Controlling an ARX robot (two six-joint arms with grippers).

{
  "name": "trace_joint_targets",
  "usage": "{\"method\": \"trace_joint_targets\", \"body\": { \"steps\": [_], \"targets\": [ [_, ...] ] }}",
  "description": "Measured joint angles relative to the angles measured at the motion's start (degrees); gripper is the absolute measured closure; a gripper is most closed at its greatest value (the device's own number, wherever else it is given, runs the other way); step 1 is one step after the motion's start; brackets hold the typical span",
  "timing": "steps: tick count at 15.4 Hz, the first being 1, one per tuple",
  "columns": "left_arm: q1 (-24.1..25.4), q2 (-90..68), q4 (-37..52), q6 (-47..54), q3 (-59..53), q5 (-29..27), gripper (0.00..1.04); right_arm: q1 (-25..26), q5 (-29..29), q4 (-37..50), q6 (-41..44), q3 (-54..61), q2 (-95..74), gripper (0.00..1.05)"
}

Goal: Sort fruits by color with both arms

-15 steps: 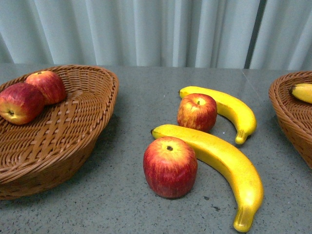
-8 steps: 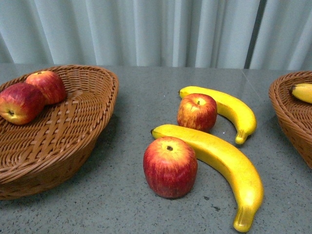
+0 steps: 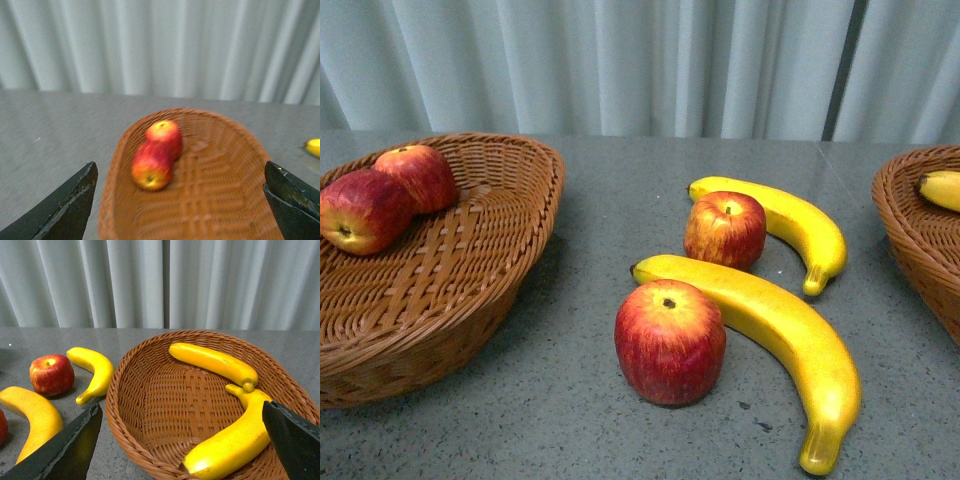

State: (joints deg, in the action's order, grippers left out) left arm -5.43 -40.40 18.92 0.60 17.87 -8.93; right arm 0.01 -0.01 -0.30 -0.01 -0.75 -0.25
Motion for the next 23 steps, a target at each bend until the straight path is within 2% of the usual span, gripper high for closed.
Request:
{"method": "trace_joint_targets", "body": {
  "steps": [1, 4, 6, 9, 13, 21, 22, 23],
  "targets": [
    [-2.1, -9.5, 3.7, 1.7, 5.4, 4.0, 0.07, 0.0, 0.0, 0.0, 0.0, 0.0, 0.0, 0.07],
    [-11.1, -33.8, -2.0, 6.5, 21.5, 15.3, 0.07, 0.0, 0.0, 0.0, 0.0, 0.0, 0.0, 0.07],
    [-17.6, -41.2, -5.0, 8.9, 28.3, 17.5, 0.07, 0.0, 0.0, 0.0, 0.0, 0.0, 0.0, 0.07],
    [-26.0, -45.8, -8.8, 12.8, 28.9, 17.4, 0.07, 0.0, 0.0, 0.0, 0.0, 0.0, 0.0, 0.07],
    [-28.0, -49.7, -7.4, 12.5, 28.1, 9.7, 0.07, 0.0, 0.0, 0.0, 0.0, 0.0, 0.0, 0.07],
    [-27.7, -54.1, -4.8, 5.0, 25.7, 11.8, 0.07, 0.0, 0.0, 0.0, 0.0, 0.0, 0.0, 0.07],
    [-27.6, -54.4, -4.6, 4.9, 25.7, 12.4, 0.08, 0.0, 0.0, 0.0, 0.0, 0.0, 0.0, 0.07],
    [-27.6, -54.9, -4.6, 4.9, 25.7, 13.0, 0.21, 0.0, 0.0, 0.0, 0.0, 0.0, 0.0, 0.07]
  ]
}}
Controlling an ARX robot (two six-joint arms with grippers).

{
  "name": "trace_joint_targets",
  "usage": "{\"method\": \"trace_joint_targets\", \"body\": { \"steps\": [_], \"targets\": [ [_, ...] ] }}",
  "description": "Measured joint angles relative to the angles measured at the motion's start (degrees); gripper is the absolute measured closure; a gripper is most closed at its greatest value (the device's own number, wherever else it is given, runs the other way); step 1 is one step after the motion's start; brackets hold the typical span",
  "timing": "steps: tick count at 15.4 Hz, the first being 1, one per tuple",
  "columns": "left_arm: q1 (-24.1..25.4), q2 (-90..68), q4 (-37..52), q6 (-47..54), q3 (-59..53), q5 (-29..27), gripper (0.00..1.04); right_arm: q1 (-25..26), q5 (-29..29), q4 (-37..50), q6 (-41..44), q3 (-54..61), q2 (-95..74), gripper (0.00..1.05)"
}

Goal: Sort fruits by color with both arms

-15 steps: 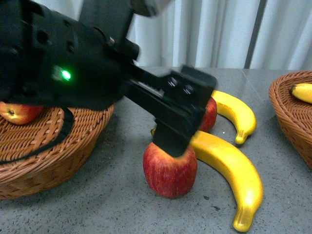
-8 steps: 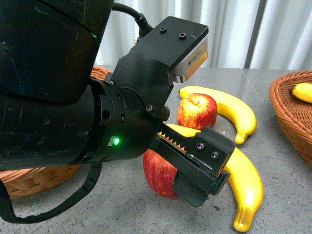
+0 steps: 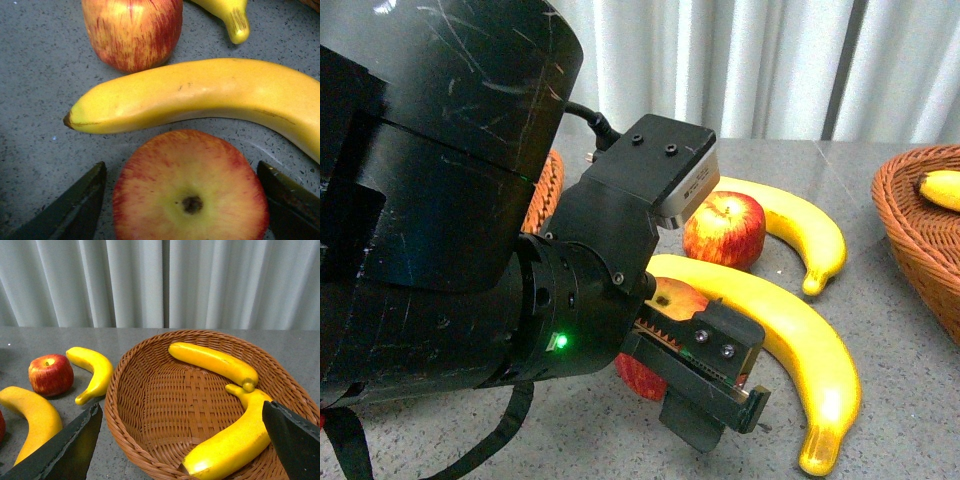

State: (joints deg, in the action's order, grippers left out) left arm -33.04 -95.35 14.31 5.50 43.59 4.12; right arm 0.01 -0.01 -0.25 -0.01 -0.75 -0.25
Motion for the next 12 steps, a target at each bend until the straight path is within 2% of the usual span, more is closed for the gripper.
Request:
{"method": "trace_joint_targets", "body": {
  "steps": [2, 4, 9, 12],
  "targets": [
    [0.0, -0.1, 0.0, 0.1, 0.0, 0.5, 0.33, 0.0, 0.0, 0.0, 0.0, 0.0, 0.0, 0.07],
    [0.0, -0.1, 0.0, 0.1, 0.0, 0.7, 0.37, 0.0, 0.0, 0.0, 0.0, 0.0, 0.0, 0.07],
    [1.0, 3.3, -0.4, 0.6, 0.0, 0.7, 0.38, 0.0, 0.0, 0.0, 0.0, 0.0, 0.0, 0.07],
    [6.2, 10.0, 2.9, -0.8, 0.7, -5.1, 0.38, 0.0, 0.0, 0.0, 0.0, 0.0, 0.0, 0.07]
  ]
}}
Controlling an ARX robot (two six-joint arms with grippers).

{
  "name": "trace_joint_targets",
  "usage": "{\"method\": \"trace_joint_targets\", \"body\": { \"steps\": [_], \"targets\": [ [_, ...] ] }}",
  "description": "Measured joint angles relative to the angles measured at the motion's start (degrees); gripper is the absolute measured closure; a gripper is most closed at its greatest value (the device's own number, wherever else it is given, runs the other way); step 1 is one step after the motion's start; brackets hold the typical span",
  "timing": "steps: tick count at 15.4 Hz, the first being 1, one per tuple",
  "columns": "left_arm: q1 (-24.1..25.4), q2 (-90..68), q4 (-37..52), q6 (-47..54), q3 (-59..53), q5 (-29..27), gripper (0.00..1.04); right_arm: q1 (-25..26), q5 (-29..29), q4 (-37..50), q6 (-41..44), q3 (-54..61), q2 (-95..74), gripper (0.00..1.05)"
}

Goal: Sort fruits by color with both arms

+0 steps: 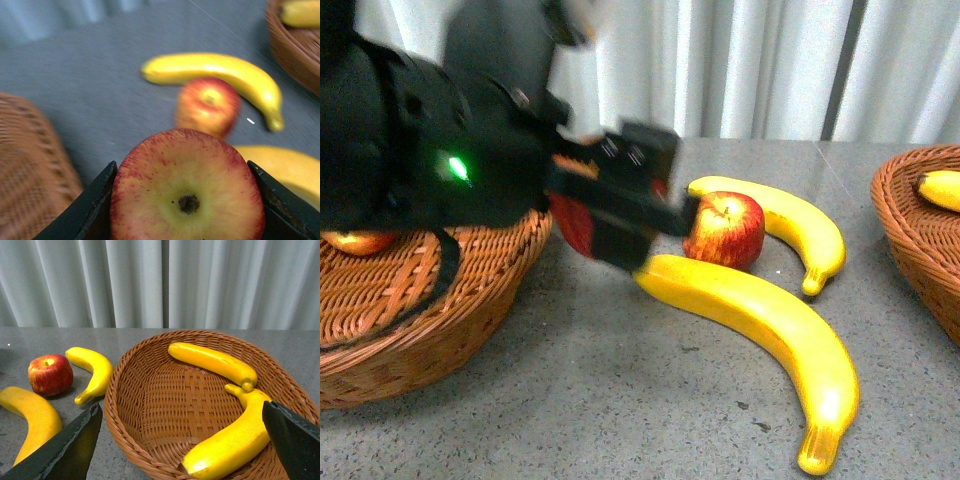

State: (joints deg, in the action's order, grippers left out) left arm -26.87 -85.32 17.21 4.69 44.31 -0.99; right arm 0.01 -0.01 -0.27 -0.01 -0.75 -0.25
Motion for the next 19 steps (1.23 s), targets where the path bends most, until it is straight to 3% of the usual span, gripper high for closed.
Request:
{"method": "trace_joint_targets", "body": {
  "steps": [3, 4, 5, 6, 10, 11, 12, 14, 19],
  "targets": [
    [8.4, 1.8, -1.6, -5.1, 0.3, -5.6, 0.39, 0.0, 0.0, 0.0, 0.0, 0.0, 0.0, 0.07],
    [16.5, 1.3, -3.9, -12.2, -0.9, -7.1, 0.39, 0.0, 0.0, 0.0, 0.0, 0.0, 0.0, 0.07],
    [17.2, 0.6, -5.0, -14.7, -1.5, -5.8, 0.22, 0.0, 0.0, 0.0, 0.0, 0.0, 0.0, 0.07],
    [16.5, 1.5, -5.0, -14.8, -1.6, -5.9, 0.08, 0.0, 0.0, 0.0, 0.0, 0.0, 0.0, 0.07],
    [15.4, 4.4, -5.1, -14.6, -1.9, -6.4, 0.08, 0.0, 0.0, 0.0, 0.0, 0.0, 0.0, 0.07],
    [10.0, 2.9, -2.8, -9.4, 3.8, -4.0, 0.07, 0.0, 0.0, 0.0, 0.0, 0.0, 0.0, 0.07],
    [2.4, -11.7, -2.5, -2.6, 14.5, -0.4, 0.07, 0.0, 0.0, 0.0, 0.0, 0.0, 0.0, 0.07],
    [-4.0, -28.2, -5.7, 4.0, 30.6, 4.6, 0.07, 0.0, 0.0, 0.0, 0.0, 0.0, 0.0, 0.07],
    [-4.2, -30.2, -7.5, 4.5, 32.0, 6.1, 0.07, 0.0, 0.0, 0.0, 0.0, 0.0, 0.0, 0.07]
  ]
}}
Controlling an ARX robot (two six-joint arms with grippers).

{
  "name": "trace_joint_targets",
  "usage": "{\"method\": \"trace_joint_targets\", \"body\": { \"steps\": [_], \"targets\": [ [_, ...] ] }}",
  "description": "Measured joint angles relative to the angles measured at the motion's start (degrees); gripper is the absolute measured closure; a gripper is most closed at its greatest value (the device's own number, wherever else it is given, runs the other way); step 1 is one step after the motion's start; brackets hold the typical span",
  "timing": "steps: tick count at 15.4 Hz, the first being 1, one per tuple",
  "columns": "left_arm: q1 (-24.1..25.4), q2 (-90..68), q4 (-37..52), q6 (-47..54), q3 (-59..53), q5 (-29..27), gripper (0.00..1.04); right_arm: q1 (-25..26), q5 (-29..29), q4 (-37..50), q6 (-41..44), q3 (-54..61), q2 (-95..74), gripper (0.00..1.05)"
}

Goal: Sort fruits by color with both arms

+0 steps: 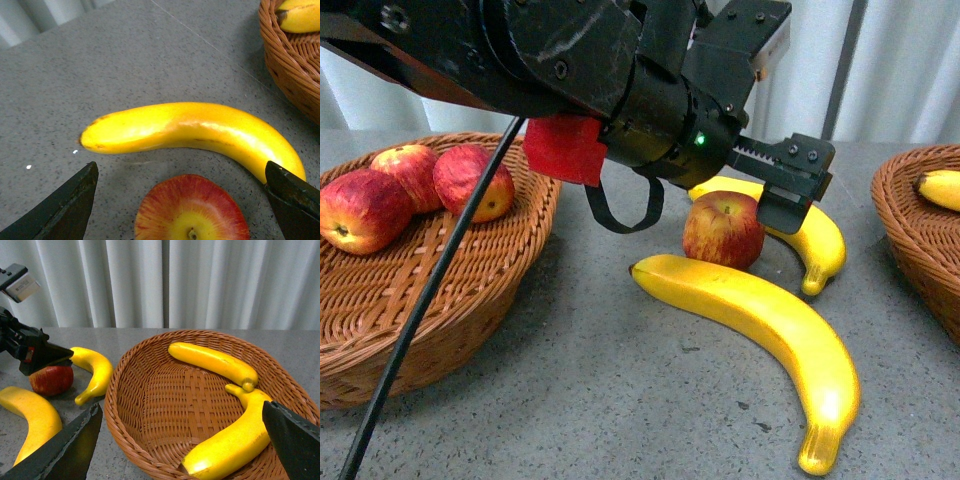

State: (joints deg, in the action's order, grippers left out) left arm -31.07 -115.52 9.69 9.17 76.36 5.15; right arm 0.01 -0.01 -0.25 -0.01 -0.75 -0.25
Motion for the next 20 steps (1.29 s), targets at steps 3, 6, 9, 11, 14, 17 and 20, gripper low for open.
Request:
{"method": "trace_joint_targets", "body": {
  "steps": [3, 6, 9, 11, 14, 17, 20],
  "targets": [
    [-0.2, -0.8, -1.0, 0.1, 0.7, 0.2, 0.07, 0.0, 0.0, 0.0, 0.0, 0.0, 0.0, 0.07],
    [-0.2, -1.5, -1.9, 0.3, 1.4, 0.2, 0.07, 0.0, 0.0, 0.0, 0.0, 0.0, 0.0, 0.07],
    [-0.2, -2.4, -3.8, 0.3, 2.3, -0.6, 0.07, 0.0, 0.0, 0.0, 0.0, 0.0, 0.0, 0.07],
    [-0.2, -2.7, -4.7, 0.3, 2.7, -0.8, 0.07, 0.0, 0.0, 0.0, 0.0, 0.0, 0.0, 0.07],
    [-0.2, -3.1, -6.1, 0.1, 2.9, -1.4, 0.07, 0.0, 0.0, 0.0, 0.0, 0.0, 0.0, 0.07],
    [-0.2, -3.4, -8.9, -0.3, 3.0, -1.2, 0.07, 0.0, 0.0, 0.0, 0.0, 0.0, 0.0, 0.07],
    [0.5, -2.7, -8.3, -1.1, 3.0, -1.2, 0.39, 0.0, 0.0, 0.0, 0.0, 0.0, 0.0, 0.07]
  ]
}}
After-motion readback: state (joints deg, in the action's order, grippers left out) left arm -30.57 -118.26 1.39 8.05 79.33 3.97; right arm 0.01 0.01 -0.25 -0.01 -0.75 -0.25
